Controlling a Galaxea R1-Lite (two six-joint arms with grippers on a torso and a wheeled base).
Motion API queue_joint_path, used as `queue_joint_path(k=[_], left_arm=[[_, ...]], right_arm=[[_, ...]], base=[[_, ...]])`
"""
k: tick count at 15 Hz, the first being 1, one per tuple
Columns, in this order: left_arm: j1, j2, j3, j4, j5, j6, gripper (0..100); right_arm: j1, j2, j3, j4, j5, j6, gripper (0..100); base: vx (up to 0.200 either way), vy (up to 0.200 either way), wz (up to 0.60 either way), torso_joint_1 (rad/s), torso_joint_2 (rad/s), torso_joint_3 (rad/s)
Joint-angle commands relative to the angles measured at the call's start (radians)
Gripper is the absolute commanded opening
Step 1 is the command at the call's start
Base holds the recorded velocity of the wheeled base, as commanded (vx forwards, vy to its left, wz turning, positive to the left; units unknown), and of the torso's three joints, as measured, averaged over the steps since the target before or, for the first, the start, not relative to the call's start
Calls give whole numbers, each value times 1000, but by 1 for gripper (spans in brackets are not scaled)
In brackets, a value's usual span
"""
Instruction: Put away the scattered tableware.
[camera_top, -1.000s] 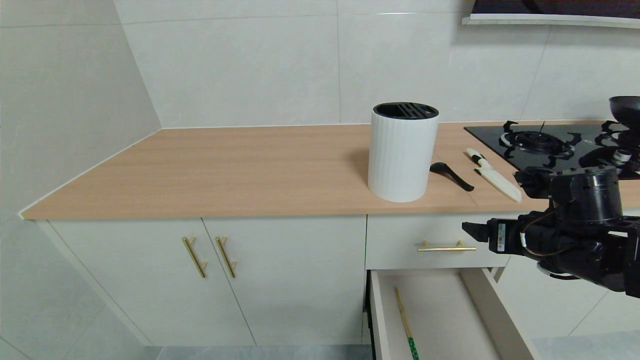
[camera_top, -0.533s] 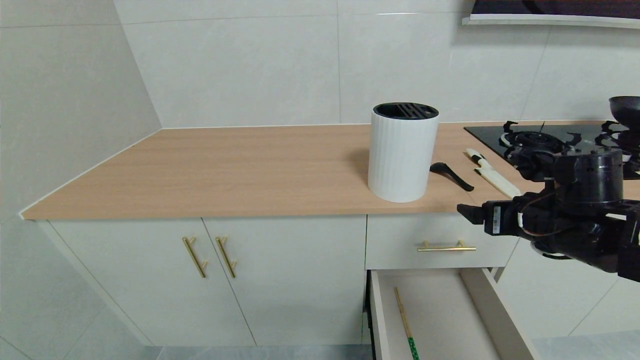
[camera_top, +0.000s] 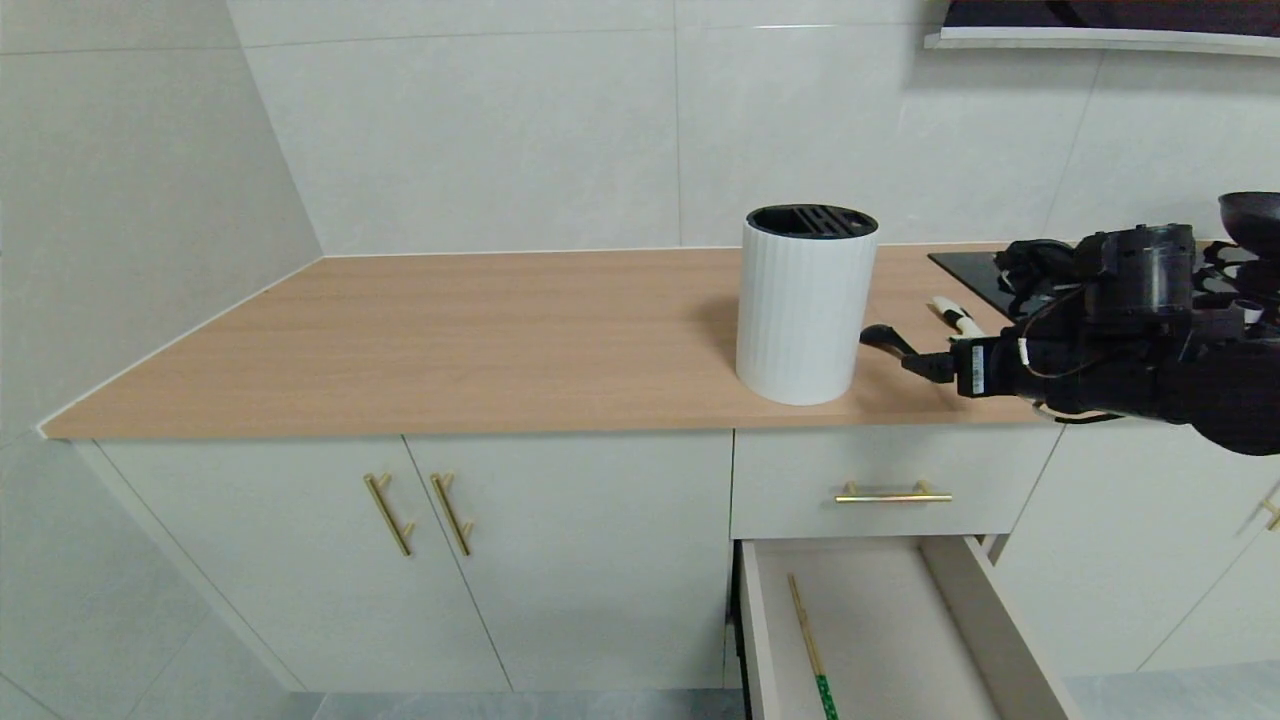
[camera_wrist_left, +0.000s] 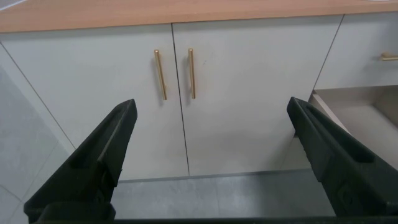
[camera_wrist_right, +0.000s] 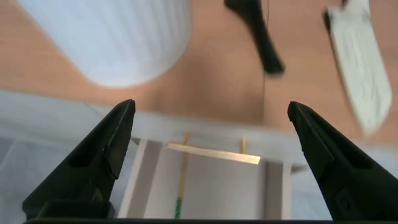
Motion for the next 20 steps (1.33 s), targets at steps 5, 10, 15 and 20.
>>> queue_joint_path(k=[5, 10, 15, 20], left_arm=[[0, 0, 0, 0, 0, 0, 100], [0, 0, 0, 0, 0, 0, 100], [0, 0, 0, 0, 0, 0, 100], [0, 0, 0, 0, 0, 0, 100]], right_arm=[[-94, 241, -213, -6, 85, -94, 100], [-97, 321, -292, -7, 85, -95, 100], [-103, 371, -344, -7, 79, -88, 100], [-105, 408, -393, -6, 76, -40, 100]], base=[[0, 0, 0, 0, 0, 0], [0, 0, 0, 0, 0, 0], [0, 0, 0, 0, 0, 0], [0, 0, 0, 0, 0, 0]])
